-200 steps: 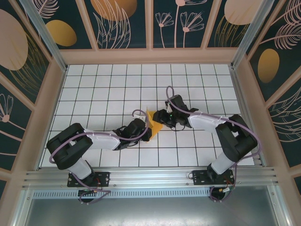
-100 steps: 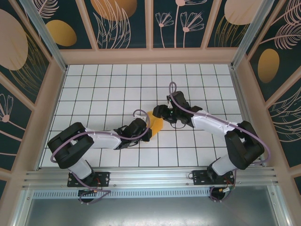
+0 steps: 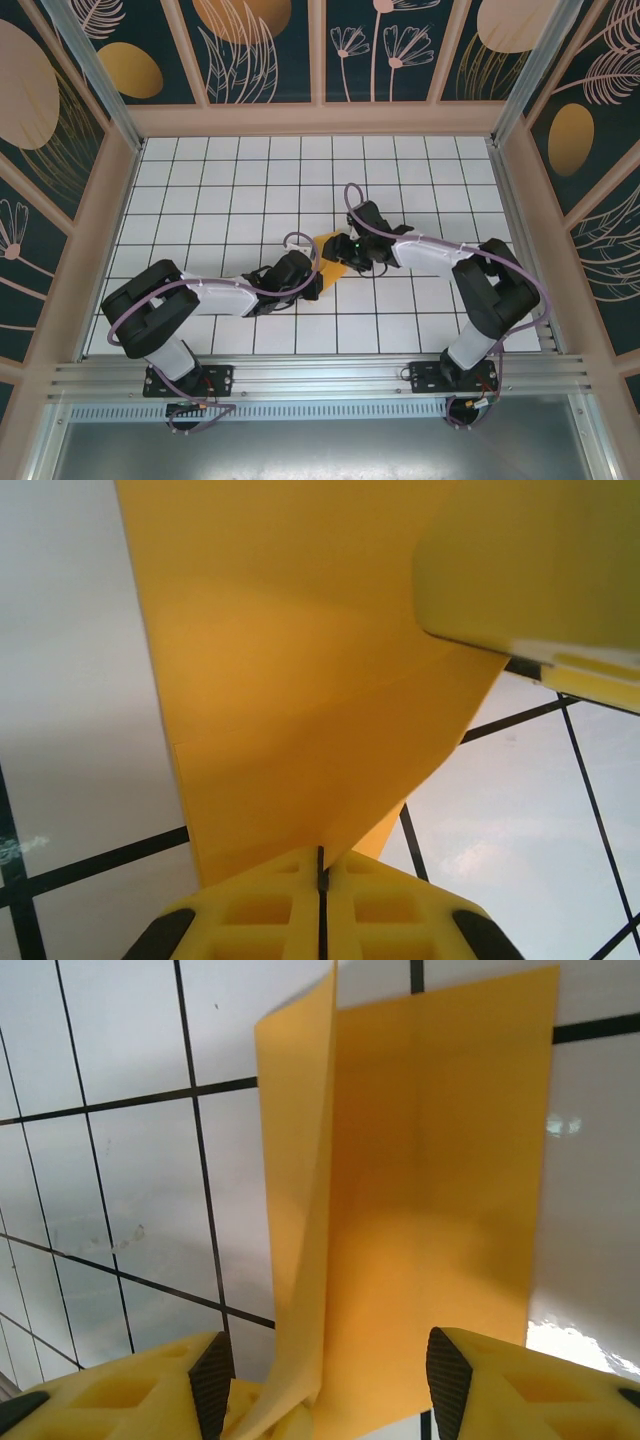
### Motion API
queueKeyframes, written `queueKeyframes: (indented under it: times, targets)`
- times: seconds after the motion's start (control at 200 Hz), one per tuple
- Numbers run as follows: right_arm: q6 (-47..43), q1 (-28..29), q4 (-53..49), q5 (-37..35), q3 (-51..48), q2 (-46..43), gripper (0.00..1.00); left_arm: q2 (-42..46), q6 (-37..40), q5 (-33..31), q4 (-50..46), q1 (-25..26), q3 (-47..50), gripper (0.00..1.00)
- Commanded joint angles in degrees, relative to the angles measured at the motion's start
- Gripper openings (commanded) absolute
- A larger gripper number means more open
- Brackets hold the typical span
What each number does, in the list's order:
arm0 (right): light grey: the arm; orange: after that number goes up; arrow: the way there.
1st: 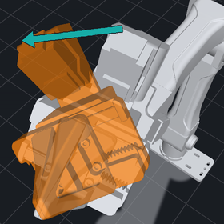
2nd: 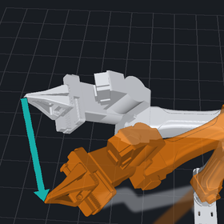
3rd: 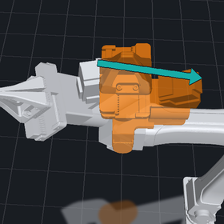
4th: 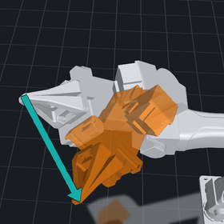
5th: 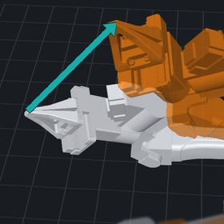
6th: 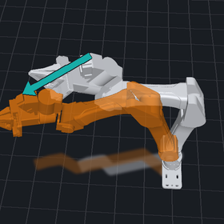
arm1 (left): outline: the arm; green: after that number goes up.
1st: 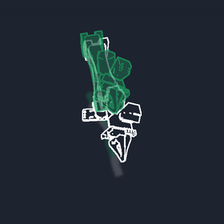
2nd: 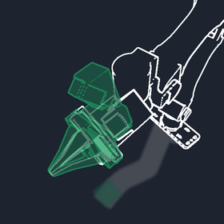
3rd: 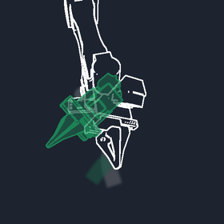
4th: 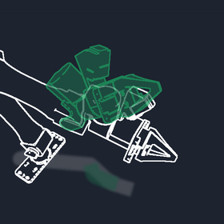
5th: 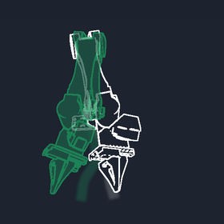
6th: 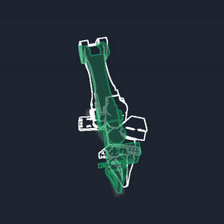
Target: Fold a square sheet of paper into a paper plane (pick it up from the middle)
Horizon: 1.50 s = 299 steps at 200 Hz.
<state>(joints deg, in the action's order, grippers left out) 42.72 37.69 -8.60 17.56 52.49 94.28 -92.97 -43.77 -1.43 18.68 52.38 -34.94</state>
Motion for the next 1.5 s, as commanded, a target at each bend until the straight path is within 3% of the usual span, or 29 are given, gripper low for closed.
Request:
queueKeyframes:
  times: [0.0,0.15,0.355,0.52,0.61,1.076,1.491]
  targets:
    - [-1.13,0.45,-0.83,-2.31,2.62,-1.52,0.59,-1.06,-0.53,1.55,0.83,-0.39,-0.45,0.08]
    - [-2.4,-0.8,0.15,-4.91,-0.35,-6.87,0.6,-1.49,-2.03,5.13,4.38,-1.69,1.06,0.08]
    - [-1.87,-2.71,4.78,-2.07,-8.19,-12.97,0.34,-3.07,-3.41,9.67,8.26,-2.98,2.07,0.08]
    - [-2.75,-2.76,4.63,1.85,-8.34,-9.06,0.14,-3.79,-5.1,11.79,11.22,-3.73,3.19,0.08]
    - [-2.1,-2.63,5.43,1.51,-8.94,-7.95,0.09,-3.8,-5.98,12.92,13.02,-4.46,4.06,0.08]
    - [-2.68,-2.17,8.16,4.54,-7.67,0.97,0.07,-4.5,-6.88,13.66,13.08,-5.03,3.74,0.09]
    - [-13.17,-2.16,-0.43,-3.1,-5.74,5.95,0.06,-3.9,-5.53,17.17,12.06,-7.77,3.39,0.09]
